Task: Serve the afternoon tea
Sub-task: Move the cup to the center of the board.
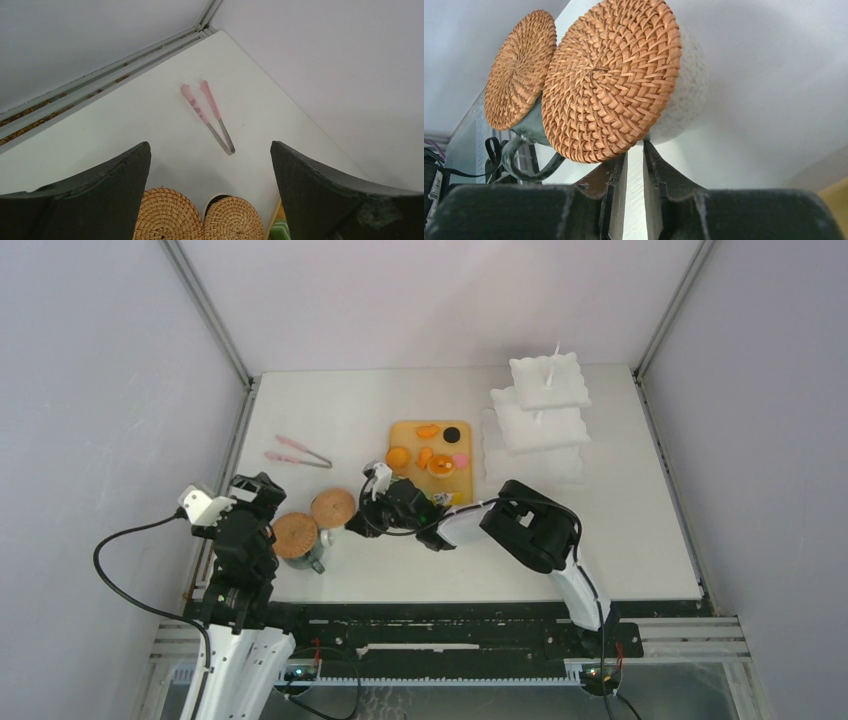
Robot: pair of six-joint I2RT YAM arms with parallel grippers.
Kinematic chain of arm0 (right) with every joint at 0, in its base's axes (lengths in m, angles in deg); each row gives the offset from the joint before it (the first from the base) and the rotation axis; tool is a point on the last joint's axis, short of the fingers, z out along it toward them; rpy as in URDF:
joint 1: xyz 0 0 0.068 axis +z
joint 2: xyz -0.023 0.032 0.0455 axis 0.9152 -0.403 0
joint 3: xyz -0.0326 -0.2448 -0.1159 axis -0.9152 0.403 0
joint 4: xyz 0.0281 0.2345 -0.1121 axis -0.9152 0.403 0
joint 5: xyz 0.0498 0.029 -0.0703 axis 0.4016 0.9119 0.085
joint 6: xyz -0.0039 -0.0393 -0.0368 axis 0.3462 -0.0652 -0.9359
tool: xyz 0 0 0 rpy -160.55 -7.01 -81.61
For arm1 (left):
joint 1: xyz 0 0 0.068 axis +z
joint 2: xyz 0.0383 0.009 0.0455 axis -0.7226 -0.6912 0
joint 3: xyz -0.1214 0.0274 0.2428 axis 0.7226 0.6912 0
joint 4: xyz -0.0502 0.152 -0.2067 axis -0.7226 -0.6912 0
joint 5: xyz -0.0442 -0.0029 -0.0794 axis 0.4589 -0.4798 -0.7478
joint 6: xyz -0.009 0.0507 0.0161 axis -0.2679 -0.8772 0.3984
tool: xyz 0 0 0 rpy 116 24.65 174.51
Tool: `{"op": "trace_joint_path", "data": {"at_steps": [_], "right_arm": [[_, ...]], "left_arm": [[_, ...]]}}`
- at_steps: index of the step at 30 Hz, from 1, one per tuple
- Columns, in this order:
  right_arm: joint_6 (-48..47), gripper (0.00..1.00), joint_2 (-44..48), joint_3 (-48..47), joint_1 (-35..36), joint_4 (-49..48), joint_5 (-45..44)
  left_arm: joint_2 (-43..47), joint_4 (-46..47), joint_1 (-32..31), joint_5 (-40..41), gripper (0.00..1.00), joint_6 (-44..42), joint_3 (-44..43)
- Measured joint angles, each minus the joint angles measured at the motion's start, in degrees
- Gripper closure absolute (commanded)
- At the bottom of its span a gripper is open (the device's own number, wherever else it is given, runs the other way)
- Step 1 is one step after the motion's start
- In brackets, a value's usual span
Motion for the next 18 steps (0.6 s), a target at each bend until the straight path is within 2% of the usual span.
{"op": "trace_joint_path", "data": {"at_steps": [14,18], "right_arm": [[0.02,0.75,-4.39,-8.85,-1.20,4.79,3.69],[0.00,0.67,-5.35,-11.26,-1.20,6.36,4.52]], "left_arm": [[0.26,0.00,-0.02,0.02,0.06,0.42,0.00],[0.52,-0.02,0.00,0.24,0.06,0.42,0.00]]}}
